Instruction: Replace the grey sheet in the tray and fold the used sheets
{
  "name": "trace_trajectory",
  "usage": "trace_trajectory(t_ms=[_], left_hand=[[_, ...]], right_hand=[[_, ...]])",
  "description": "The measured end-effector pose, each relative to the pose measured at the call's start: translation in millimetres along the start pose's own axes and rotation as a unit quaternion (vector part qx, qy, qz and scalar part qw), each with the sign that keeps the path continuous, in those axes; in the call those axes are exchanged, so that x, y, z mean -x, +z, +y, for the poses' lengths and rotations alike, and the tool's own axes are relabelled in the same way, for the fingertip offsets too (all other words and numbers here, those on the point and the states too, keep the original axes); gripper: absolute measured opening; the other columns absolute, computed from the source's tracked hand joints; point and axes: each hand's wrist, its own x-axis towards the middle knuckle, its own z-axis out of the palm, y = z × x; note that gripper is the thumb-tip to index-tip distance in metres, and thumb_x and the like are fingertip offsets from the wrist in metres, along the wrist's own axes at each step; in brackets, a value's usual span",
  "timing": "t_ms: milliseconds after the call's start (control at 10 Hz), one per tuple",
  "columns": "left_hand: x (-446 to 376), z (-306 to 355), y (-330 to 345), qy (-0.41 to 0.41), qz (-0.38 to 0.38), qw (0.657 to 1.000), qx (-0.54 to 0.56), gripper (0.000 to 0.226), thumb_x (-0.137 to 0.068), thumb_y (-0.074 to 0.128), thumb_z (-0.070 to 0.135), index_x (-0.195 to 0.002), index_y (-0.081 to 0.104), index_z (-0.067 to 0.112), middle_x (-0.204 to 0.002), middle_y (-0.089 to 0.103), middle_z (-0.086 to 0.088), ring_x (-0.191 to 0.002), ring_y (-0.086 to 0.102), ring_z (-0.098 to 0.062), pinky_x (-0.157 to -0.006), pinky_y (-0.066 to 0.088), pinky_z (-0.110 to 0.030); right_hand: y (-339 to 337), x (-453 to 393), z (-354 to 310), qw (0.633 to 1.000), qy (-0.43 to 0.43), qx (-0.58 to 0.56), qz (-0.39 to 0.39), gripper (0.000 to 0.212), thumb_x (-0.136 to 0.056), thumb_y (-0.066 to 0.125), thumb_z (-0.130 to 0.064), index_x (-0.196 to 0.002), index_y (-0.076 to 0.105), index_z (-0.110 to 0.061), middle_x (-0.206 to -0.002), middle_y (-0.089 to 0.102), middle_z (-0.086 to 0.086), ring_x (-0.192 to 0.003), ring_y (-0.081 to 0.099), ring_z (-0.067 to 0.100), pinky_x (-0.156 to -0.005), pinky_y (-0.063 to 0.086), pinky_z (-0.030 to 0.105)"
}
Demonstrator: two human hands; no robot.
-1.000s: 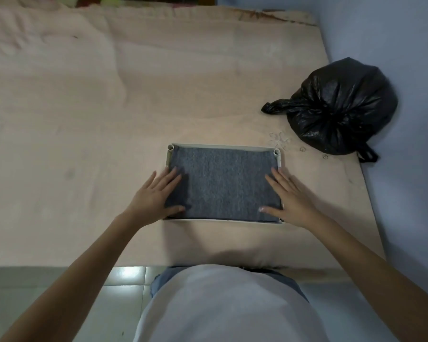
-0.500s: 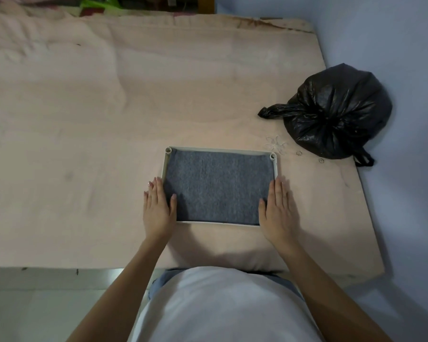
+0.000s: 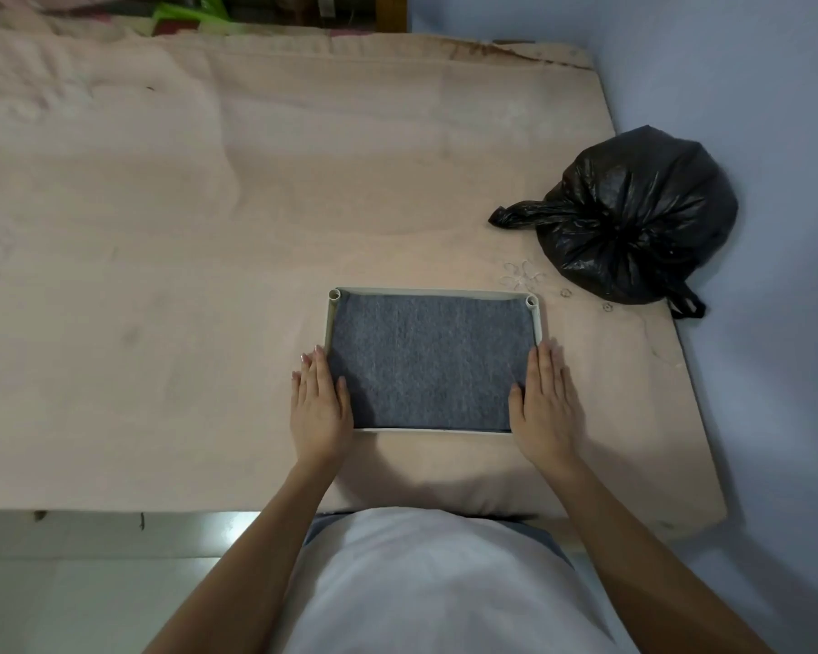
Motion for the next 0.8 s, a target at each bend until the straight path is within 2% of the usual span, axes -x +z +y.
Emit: trace_trajectory(t_ms=[200, 500, 700, 800], left_hand=[[-5, 0, 0, 0.001, -0.004, 1.000, -0.008, 0.051, -0.100, 0.036, 0.014, -0.146, 0.021, -0.004, -0.151, 0.029, -0.020, -0.143, 0.022, -0.031, -0.119, 0.010, -0.039], [-10, -4, -6, -0.005, -0.002, 1.000, -0.025, 0.051, -0.102, 0.030, 0.023, -0.148, 0.022, 0.003, -0.154, 0.027, -0.014, -0.145, 0.017, -0.025, -0.119, 0.005, -0.035], [-52, 3, -25, 0.024, 0.001, 0.998, -0.059, 0.053, -0.102, 0.024, 0.028, -0.149, 0.020, 0.005, -0.156, 0.021, -0.010, -0.146, 0.012, -0.023, -0.119, 0.006, -0.037], [-81, 20, -37, 0.027, -0.027, 0.996, -0.086, 0.055, -0.102, 0.018, 0.035, -0.150, 0.016, 0.010, -0.158, 0.015, -0.007, -0.147, 0.007, -0.021, -0.119, 0.003, -0.037]], right_hand=[[-1, 1, 0, 1.000, 0.005, -0.011, 0.000, 0.059, -0.098, 0.039, -0.020, -0.148, 0.015, 0.001, -0.158, 0.008, 0.014, -0.147, 0.004, 0.023, -0.120, -0.001, 0.033], [-8, -2, -5, 1.000, 0.013, -0.012, 0.009, 0.058, -0.098, 0.036, -0.024, -0.149, 0.016, -0.004, -0.159, 0.011, 0.010, -0.147, 0.005, 0.021, -0.119, -0.002, 0.036], [-35, -33, -19, 0.998, -0.024, -0.016, 0.050, 0.057, -0.100, 0.031, -0.024, -0.150, 0.014, -0.004, -0.159, 0.007, 0.009, -0.147, 0.003, 0.020, -0.120, 0.000, 0.033], [-52, -60, -36, 0.999, -0.047, -0.009, 0.016, 0.055, -0.102, 0.024, -0.026, -0.150, 0.008, -0.005, -0.160, 0.002, 0.009, -0.147, -0.002, 0.020, -0.120, -0.002, 0.035]])
